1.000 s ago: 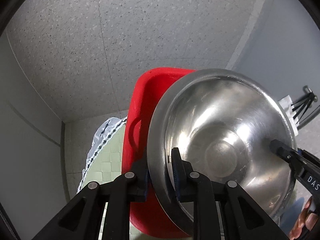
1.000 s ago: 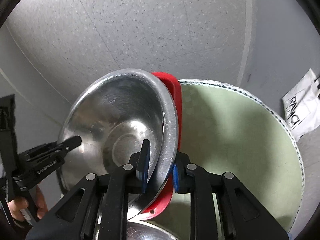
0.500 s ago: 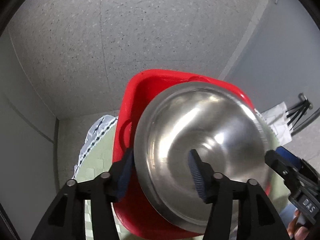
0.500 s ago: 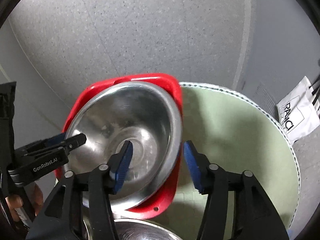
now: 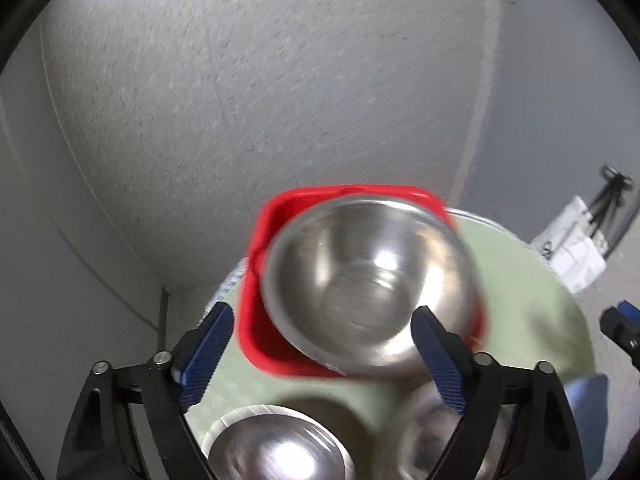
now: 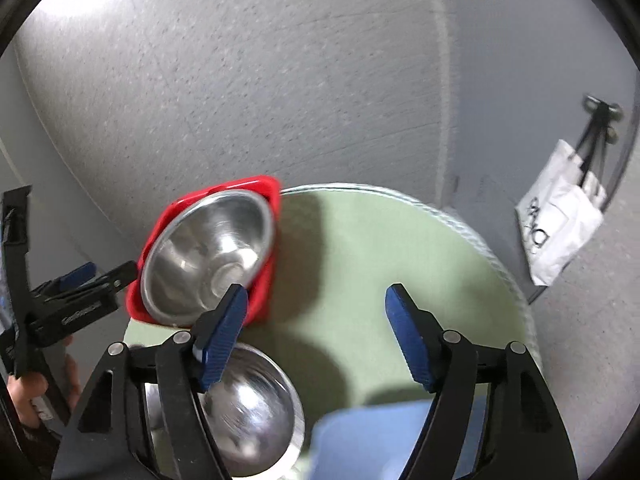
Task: Organize plates and bowls
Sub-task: 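Grasp the light blue plate edge with both grippers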
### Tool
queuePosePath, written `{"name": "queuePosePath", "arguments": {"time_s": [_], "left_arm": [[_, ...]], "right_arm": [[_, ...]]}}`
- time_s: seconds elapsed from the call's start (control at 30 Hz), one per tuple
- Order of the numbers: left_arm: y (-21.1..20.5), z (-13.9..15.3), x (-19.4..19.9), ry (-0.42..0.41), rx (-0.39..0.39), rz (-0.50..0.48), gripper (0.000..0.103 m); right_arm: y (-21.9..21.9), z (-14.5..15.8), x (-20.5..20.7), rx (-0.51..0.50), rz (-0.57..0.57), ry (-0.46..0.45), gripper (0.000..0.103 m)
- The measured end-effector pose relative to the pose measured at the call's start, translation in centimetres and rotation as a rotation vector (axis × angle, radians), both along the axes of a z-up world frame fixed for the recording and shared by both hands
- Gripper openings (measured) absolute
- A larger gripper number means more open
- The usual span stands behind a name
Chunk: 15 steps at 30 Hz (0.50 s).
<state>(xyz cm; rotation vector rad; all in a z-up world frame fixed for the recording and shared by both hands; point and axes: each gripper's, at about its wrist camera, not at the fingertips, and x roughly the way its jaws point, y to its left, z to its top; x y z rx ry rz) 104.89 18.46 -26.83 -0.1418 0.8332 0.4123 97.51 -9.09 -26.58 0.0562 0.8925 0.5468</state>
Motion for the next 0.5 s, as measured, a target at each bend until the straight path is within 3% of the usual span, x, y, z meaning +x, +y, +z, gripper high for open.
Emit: {"name": "queuePosePath", "arguments": {"time_s": [0.23, 0.5], "left_arm": [[-9.9, 0.6, -5.5, -0.02, -0.047, -0.072, 0.09], [-18.1, -1.1, -8.7, 0.075, -0.052, -0.131, 0.09]], "right_arm": [[-9.1, 0.1, -3.0, -0.003, -0.022, -0.006, 0.076], [-16.5, -3.1, -5.0, 0.004, -0.033, 0.076, 0.078]]}}
